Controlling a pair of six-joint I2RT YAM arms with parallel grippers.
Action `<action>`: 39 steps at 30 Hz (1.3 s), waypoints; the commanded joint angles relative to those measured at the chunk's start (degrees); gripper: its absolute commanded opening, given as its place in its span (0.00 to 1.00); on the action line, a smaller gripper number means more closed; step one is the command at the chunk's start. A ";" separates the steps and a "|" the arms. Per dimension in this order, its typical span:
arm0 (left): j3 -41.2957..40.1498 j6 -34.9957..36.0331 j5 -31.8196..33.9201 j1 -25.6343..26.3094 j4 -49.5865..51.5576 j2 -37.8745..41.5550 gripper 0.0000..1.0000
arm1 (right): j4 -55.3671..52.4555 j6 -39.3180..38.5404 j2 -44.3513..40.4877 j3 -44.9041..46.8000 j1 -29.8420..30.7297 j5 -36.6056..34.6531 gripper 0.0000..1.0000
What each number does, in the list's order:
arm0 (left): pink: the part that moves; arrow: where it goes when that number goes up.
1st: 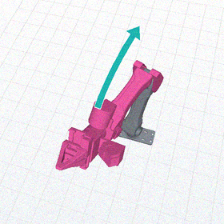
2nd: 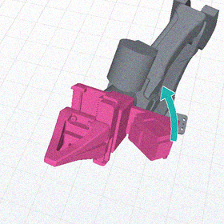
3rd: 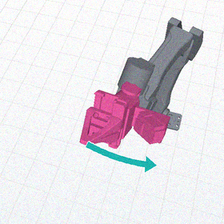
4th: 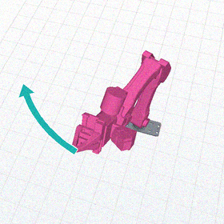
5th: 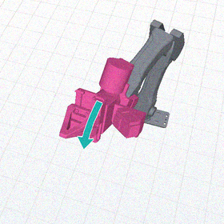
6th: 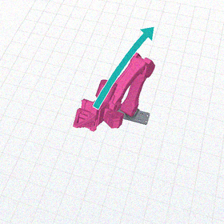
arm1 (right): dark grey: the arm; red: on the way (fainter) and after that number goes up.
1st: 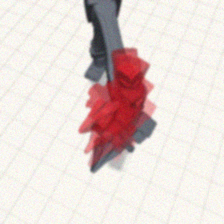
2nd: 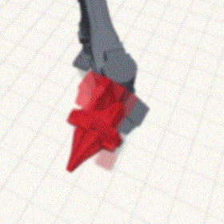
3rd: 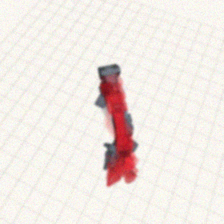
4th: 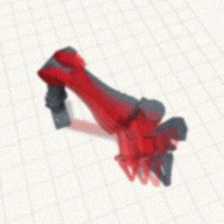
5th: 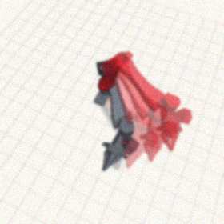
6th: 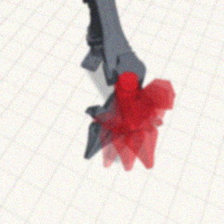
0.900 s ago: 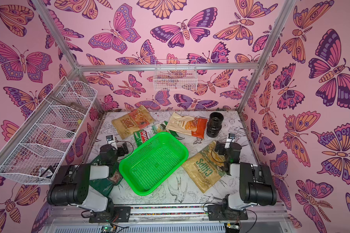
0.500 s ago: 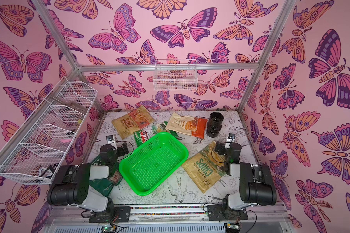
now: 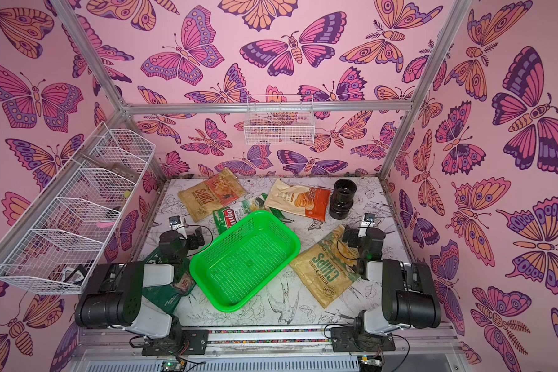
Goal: Put the potato chips into the basket
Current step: Pick up the potato chip from the center of the board.
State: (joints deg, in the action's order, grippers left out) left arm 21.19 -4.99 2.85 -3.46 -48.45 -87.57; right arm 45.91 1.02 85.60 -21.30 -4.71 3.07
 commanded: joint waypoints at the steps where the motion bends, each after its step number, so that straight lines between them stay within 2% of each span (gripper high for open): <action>1: 0.62 -0.23 0.73 -0.49 -1.36 0.19 0.94 | 1.05 -0.40 -0.04 -1.67 0.57 -0.05 0.97; 5: 1.95 -0.41 1.23 -0.49 5.41 5.79 0.95 | -15.45 0.05 -7.94 -6.71 0.58 -1.60 0.94; 11: 3.29 -1.01 3.69 0.38 13.06 14.03 0.93 | -22.57 7.81 -18.30 -7.44 1.50 -7.29 0.90; 15: 5.51 -3.94 3.72 0.72 17.85 21.18 0.91 | -35.69 9.02 -22.29 -14.77 8.01 -14.93 0.89; 20: 14.34 -6.50 4.14 3.54 33.31 24.16 0.87 | -45.70 7.11 -21.49 -26.60 18.60 -16.92 0.89; 23: 19.03 -5.28 5.23 6.91 41.56 24.90 0.87 | -51.64 5.89 -17.52 -35.48 24.84 -17.50 0.89; 26: 23.75 -5.05 6.19 8.99 49.25 24.12 0.87 | -56.13 6.88 -12.88 -43.33 28.45 -16.71 0.90; 29: 29.96 -6.63 4.47 9.19 58.43 21.48 0.87 | -60.61 9.05 -8.59 -50.05 30.16 -14.05 0.90; 34: 42.86 -9.08 -2.84 9.25 74.36 10.92 0.86 | -68.30 11.89 -1.00 -60.06 30.69 -9.51 0.91; 37: 47.60 -9.85 -6.66 9.50 78.83 6.04 0.83 | -69.79 11.78 2.00 -62.61 30.71 -6.96 0.91; 39: 51.04 -10.16 -6.66 9.91 81.37 2.50 0.83 | -70.37 11.57 3.63 -63.54 30.72 -5.88 0.91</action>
State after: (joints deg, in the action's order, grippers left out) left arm 69.14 -13.63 -0.19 5.85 22.87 -81.78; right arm -19.66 11.75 87.68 -82.65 25.65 -5.89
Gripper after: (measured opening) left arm 0.829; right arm 0.912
